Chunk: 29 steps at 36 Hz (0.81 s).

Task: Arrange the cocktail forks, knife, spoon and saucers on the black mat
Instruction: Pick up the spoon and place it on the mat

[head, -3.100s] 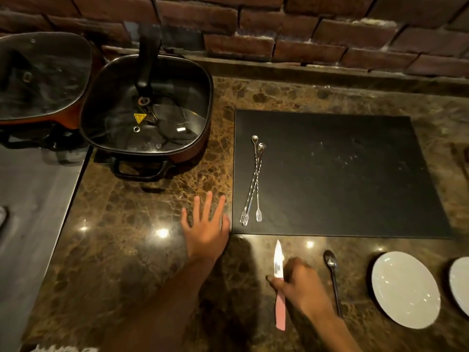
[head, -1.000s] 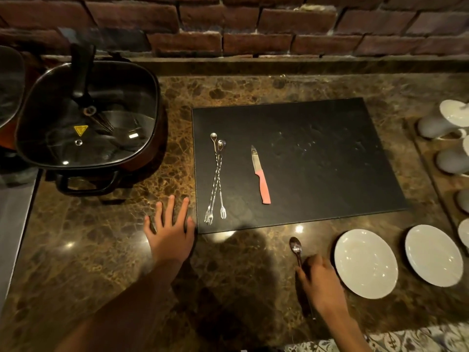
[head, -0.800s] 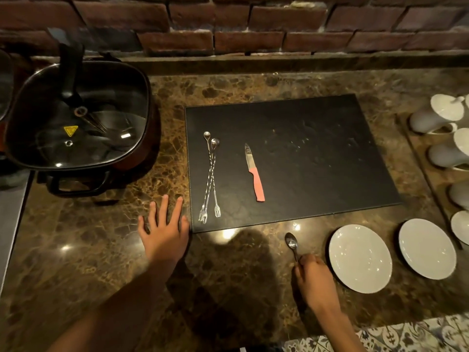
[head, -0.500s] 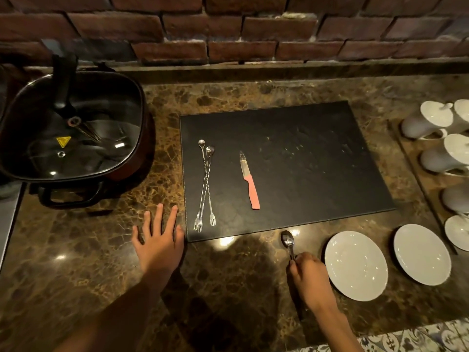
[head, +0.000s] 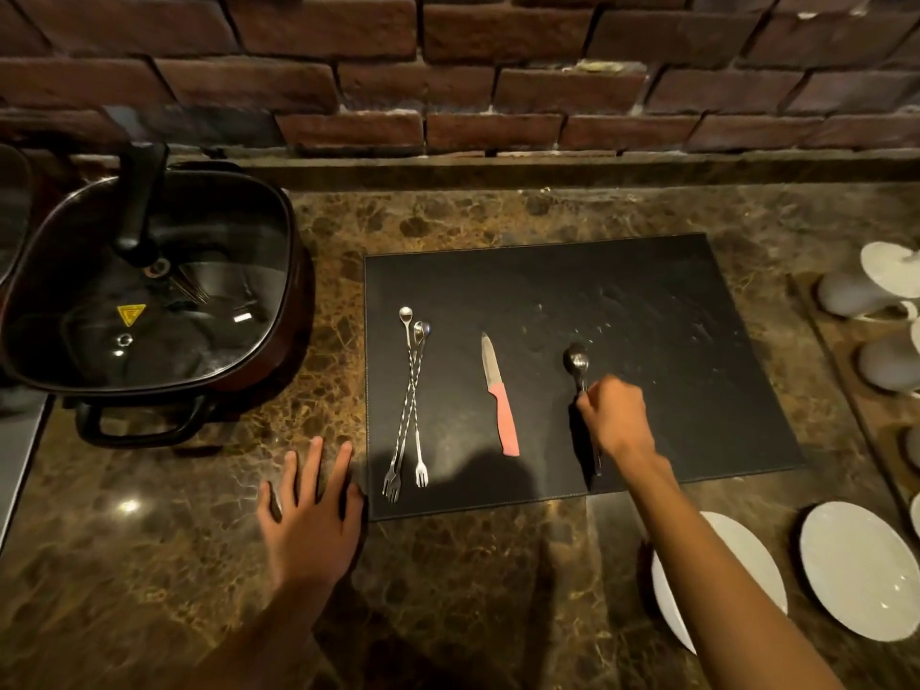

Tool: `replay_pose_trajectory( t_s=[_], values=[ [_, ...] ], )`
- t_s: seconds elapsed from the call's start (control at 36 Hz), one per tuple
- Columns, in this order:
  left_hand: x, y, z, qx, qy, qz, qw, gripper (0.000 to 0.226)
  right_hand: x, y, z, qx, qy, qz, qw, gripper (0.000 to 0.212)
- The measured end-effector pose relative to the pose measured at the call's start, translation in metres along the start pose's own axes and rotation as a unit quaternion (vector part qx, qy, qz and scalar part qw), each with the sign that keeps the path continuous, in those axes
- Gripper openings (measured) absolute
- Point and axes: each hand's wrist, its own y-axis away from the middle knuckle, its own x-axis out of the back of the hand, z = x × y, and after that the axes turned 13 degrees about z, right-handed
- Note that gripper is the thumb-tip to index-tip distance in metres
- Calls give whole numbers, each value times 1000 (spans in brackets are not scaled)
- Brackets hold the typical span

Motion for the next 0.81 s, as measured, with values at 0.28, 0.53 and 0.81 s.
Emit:
replay_pose_trajectory(
  t_s=[0.28,0.53,0.81],
  values=[
    [18,-2,9,11,-8,-37,999,57,-4,-38,-16,4,25,-28,999,22],
    [21,0,13,12,9,-18,1000,57,-7,-34,-6,32,27,-27,999,27],
    [20,2,11,23,0,-46,999,56,5,10,22,58,35,12,998,29]
  ],
)
